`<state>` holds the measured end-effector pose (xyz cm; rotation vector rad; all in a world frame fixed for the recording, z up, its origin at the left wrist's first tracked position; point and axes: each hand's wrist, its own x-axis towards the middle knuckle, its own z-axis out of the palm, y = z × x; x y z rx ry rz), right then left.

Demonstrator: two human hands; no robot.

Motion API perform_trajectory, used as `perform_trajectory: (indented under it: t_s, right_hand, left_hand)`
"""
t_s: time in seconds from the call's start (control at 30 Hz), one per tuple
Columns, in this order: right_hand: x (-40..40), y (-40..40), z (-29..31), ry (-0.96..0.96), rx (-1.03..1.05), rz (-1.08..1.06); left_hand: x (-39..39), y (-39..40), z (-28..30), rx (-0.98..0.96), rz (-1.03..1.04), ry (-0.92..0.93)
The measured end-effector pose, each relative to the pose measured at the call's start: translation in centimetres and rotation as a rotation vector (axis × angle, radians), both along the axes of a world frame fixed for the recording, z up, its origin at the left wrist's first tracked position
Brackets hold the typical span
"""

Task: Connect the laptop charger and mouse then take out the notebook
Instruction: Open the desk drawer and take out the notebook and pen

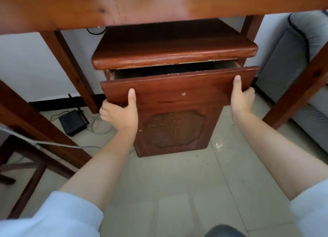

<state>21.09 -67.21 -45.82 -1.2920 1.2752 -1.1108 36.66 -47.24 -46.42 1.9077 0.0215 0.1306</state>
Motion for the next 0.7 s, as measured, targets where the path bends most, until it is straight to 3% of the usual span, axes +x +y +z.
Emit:
perform_trajectory:
  t_s: [0.3,0.4,0.47,0.53,0.6,0.7]
  right_hand:
    - [-3.2,3.7,-1.1,-0.144,0.172,0.046]
    - [-3.1,4.4,-1.0,-0.075,0.208,0.091]
    - [-2.9,4.7,-0.6,0.003,0.185,0.102]
    - [-3.3,5.5,-0.1,0.24,-0.004,0.068]
    - [-3.7,6.5,-0.1,0.535,-0.401,0.045]
    - [-3.3,7.5,0.2,0.891,-0.885,0.336]
  left_hand:
    - [-3.7,2.2,-0.4,-0.218,0.052,0.245]
    - [-4.0,2.1,-0.3,-0.368,0.059,0.304]
    - [-4.2,2.1,0.1,-0.309,0.077,0.253]
    - [-4.4,2.3,0.5,-0.056,0.084,0.047]
    - [-4.6,2.7,0.7,0.226,0.015,-0.301]
    - [-4.8,2.7,1.2,0.523,-0.394,-0.601]
